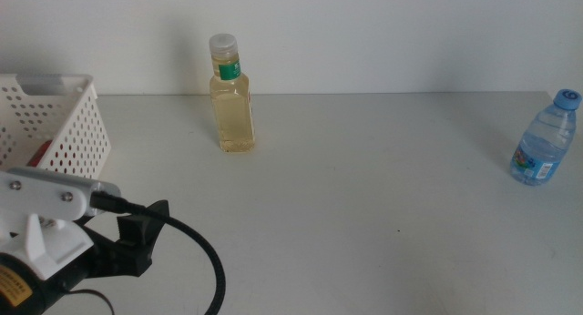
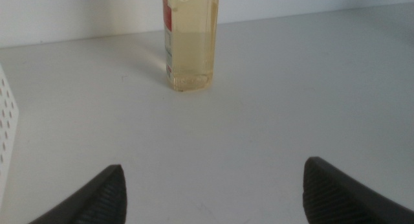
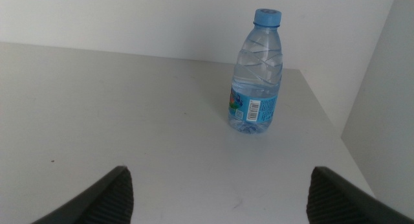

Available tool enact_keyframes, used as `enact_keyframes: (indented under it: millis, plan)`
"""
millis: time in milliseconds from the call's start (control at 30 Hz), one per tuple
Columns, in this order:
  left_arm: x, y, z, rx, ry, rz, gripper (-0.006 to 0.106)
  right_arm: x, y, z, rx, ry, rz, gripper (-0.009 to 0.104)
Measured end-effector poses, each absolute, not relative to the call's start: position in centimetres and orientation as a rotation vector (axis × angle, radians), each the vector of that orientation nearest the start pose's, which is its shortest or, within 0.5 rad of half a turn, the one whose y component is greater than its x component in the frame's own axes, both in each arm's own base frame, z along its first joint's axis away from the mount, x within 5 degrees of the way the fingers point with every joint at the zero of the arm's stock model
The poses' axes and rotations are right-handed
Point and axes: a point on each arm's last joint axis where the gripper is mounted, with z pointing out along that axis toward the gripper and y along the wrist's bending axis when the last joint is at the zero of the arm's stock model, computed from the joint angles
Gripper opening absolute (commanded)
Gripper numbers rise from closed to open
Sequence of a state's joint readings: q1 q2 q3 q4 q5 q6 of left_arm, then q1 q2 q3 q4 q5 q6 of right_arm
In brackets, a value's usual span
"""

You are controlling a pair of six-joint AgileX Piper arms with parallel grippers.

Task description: Use arms to grab the bottles and put them into the dustbin to the left of the table.

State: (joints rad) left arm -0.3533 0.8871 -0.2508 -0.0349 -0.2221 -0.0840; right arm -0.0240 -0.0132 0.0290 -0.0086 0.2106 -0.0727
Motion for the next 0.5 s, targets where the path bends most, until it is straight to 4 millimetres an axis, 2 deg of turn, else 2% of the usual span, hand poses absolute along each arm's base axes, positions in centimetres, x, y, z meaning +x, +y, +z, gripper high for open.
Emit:
enact_keyframes:
  millis: [167,333,500]
  plan:
    - [17.9,-6.5,21.8,0.213,1.876,-0.311,0.094,5.6,-0.2,18.5,-0.048,1.710,-0.080,0.094]
    - [22.2,-8.1,20.8,0.224,1.942,-0.295,0.094,5.6,-0.2,18.5,-0.048,1.710,-0.080,0.094]
    - [26.8,-9.8,20.0,0.229,1.911,-0.297,0.094,5.6,-0.2,18.5,-0.048,1.710,-0.080,0.094]
